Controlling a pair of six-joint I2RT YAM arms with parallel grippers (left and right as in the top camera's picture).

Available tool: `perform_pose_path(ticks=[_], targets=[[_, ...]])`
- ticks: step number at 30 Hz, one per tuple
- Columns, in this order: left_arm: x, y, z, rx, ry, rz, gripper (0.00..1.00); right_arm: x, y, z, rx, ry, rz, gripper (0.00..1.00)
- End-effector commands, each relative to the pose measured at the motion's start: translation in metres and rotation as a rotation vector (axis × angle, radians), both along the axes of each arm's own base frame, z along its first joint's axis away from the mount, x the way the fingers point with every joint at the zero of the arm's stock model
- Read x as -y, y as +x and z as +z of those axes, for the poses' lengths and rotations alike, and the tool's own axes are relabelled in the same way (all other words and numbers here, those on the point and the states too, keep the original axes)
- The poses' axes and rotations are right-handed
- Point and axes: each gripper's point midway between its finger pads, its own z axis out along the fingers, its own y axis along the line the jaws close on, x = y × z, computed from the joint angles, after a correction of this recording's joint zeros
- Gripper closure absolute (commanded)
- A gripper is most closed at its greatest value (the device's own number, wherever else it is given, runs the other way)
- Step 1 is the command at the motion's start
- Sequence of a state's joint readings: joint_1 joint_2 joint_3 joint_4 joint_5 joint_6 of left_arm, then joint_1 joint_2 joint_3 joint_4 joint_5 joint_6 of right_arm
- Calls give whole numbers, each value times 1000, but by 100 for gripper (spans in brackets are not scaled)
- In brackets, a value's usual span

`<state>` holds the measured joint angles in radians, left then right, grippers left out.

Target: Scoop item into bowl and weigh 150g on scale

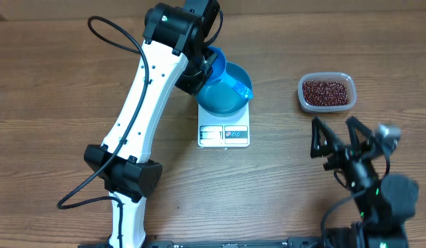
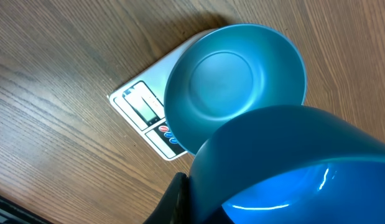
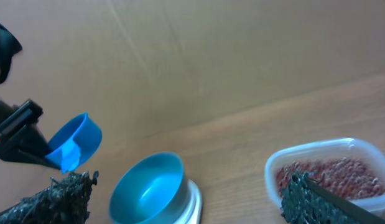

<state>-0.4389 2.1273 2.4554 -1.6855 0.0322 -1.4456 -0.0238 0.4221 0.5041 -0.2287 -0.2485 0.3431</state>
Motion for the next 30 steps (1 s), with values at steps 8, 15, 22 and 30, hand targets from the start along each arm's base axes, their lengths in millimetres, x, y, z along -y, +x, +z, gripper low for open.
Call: perform_pose_path(ticks=[8, 15, 22, 30], targets=[[0, -2, 15, 40, -10, 18, 96, -92, 31, 30, -91, 131, 660, 0], [0, -2, 15, 36, -16, 48, 96, -103, 58, 28, -239, 438, 751, 0], [1, -2, 15, 21, -48, 155, 95, -100, 80, 17, -357, 614, 673, 0], [21, -4, 18, -20, -164, 205, 96, -122, 89, 14, -386, 689, 581, 0]])
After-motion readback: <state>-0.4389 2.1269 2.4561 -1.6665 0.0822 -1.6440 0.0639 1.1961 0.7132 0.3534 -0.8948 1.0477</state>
